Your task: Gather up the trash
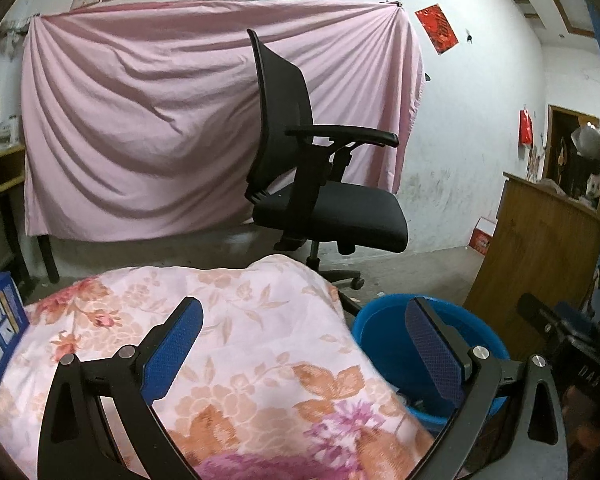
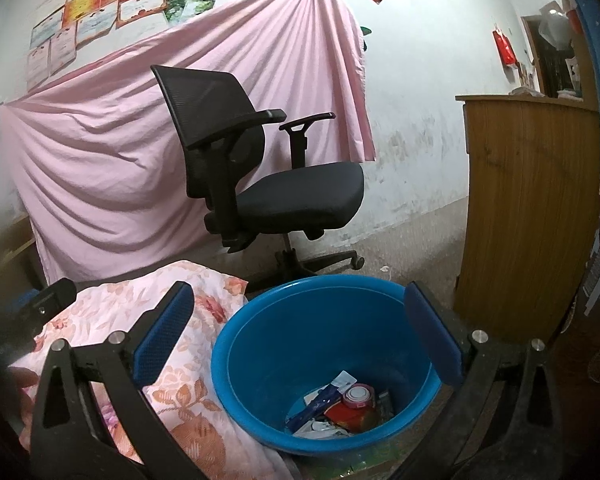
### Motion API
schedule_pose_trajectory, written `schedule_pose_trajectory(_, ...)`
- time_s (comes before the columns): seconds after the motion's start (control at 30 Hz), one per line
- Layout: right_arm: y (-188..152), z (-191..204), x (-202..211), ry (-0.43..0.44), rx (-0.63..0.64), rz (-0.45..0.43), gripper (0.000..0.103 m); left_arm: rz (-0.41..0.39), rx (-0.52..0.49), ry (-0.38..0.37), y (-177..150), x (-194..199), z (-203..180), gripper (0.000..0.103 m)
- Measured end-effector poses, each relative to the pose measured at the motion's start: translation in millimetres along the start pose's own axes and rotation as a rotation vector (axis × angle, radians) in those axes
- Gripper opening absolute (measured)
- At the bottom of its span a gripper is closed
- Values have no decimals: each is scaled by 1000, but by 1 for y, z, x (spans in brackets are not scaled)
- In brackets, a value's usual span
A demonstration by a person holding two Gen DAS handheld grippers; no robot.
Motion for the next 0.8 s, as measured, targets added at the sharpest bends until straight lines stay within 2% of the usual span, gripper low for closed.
schedule_pose_trajectory(0.3, -1, 12, 27, 17, 38, -30, 103, -26, -1, -19, -7, 27, 10, 99)
schedule_pose_trajectory(0.5, -4, 22, 56, 41, 42, -57, 103, -52, -45, -19, -10, 57, 13, 99)
schedule_pose_trajectory(0.8, -6, 37, 107, 61, 57, -130, 103, -82, -13, 6, -17, 110, 24, 99)
Point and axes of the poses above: each gripper's, at about its wrist camera, not at the fingertips, and x roughly against the way its jaws point, z to its left, y to its top, the point moved 6 cm from there along -x, roughly the way its jaws point, and after that the axes turned 11 degrees about -z, right-handed, at the moved point
